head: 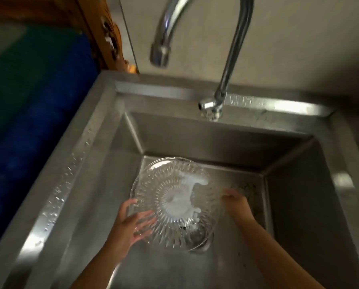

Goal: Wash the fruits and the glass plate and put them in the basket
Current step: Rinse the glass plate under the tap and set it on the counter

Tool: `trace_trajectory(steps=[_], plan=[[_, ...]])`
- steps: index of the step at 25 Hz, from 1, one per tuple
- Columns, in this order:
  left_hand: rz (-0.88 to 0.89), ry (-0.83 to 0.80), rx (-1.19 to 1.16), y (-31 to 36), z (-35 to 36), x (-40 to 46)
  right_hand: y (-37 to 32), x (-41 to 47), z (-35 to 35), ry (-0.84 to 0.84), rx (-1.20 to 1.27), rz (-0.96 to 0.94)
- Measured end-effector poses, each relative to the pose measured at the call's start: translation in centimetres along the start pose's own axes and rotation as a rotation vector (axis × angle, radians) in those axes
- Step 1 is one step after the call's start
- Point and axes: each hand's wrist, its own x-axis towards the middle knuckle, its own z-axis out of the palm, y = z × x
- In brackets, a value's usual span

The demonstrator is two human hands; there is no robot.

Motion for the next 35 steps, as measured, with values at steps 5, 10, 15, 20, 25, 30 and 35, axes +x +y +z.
trace_trajectory(steps=[5, 10, 15, 20, 25, 30, 35], plan=[[0.113, 0.029, -0.145, 5.4, -0.4, -3.0, -16.0, -1.3, -2.1, -0.256, 0.793, 0.039], [0.112, 0.007, -0.176, 7.5, 0.9, -4.3, -21.1, -2.3, -2.7, -0.301, 0.933, 0.21], [0.13, 0.024, -0.164, 7.9, 1.5, -4.6, -26.4, -1.9, -2.9, -0.287, 0.968, 0.173], [0.095, -0.016, -0.162, 6.9, 1.2, -5.0, -18.3, -2.2, -2.0, -0.075, 0.075, -0.181], [0.224, -0.027, 0.056, 8.6, -0.2, -6.4, -7.5, -3.0, -0.2, -0.35, 0.117, 0.021], [0.576, 0.011, 0.448, 15.9, -0.8, -6.4, -7.4, -3.9, 3.5, -0.475, 0.152, -0.004], [0.599, 0.056, 0.184, 17.9, -0.3, -5.2, -13.2, -5.8, 0.0, -0.32, 0.593, -0.336]])
